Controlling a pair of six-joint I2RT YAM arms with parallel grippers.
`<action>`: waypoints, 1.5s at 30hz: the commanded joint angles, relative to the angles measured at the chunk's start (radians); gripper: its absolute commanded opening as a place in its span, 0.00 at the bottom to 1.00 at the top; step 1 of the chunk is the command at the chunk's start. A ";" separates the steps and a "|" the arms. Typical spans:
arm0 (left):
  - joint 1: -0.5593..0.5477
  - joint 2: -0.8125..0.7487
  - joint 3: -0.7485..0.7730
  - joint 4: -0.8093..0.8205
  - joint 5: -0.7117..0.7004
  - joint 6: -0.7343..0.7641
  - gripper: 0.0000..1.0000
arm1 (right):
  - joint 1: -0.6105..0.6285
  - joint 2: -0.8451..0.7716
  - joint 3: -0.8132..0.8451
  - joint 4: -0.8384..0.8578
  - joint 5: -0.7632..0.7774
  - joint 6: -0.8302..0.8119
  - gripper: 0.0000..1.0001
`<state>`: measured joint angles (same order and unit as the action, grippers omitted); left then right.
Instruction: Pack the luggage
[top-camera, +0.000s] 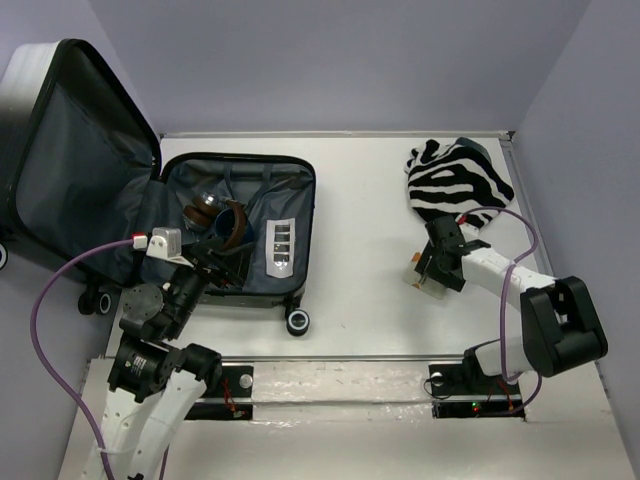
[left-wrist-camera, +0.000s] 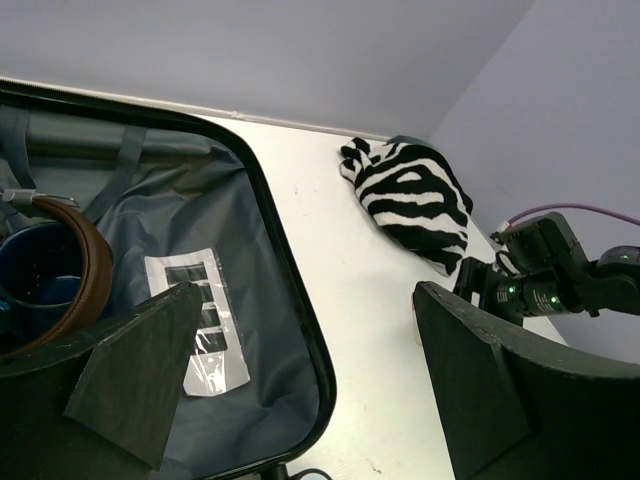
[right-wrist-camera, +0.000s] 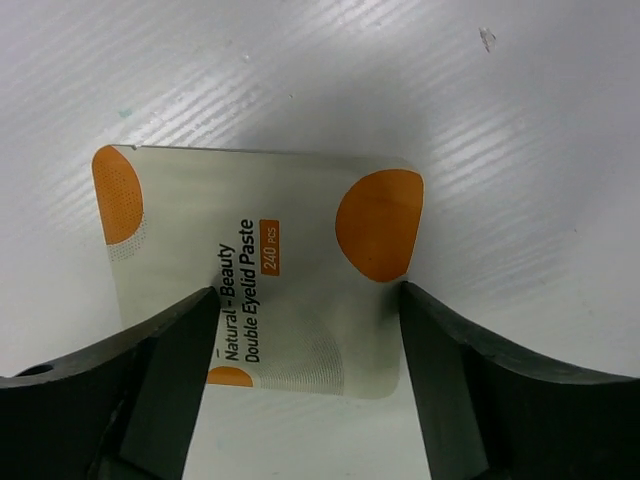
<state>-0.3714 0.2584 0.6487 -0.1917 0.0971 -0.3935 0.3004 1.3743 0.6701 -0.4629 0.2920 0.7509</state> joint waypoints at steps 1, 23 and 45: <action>-0.003 -0.015 0.023 0.034 -0.010 0.019 0.99 | -0.004 0.088 -0.003 0.092 -0.109 -0.008 0.67; 0.000 0.021 0.022 0.035 0.001 0.019 0.99 | 0.023 -0.250 -0.081 0.217 -0.160 -0.057 0.07; 0.025 0.053 0.022 0.040 0.015 0.021 0.99 | 0.554 0.110 0.646 0.317 -0.264 -0.142 0.07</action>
<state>-0.3569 0.2985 0.6487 -0.1917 0.1047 -0.3927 0.7490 1.2995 1.1580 -0.2268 0.0620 0.6643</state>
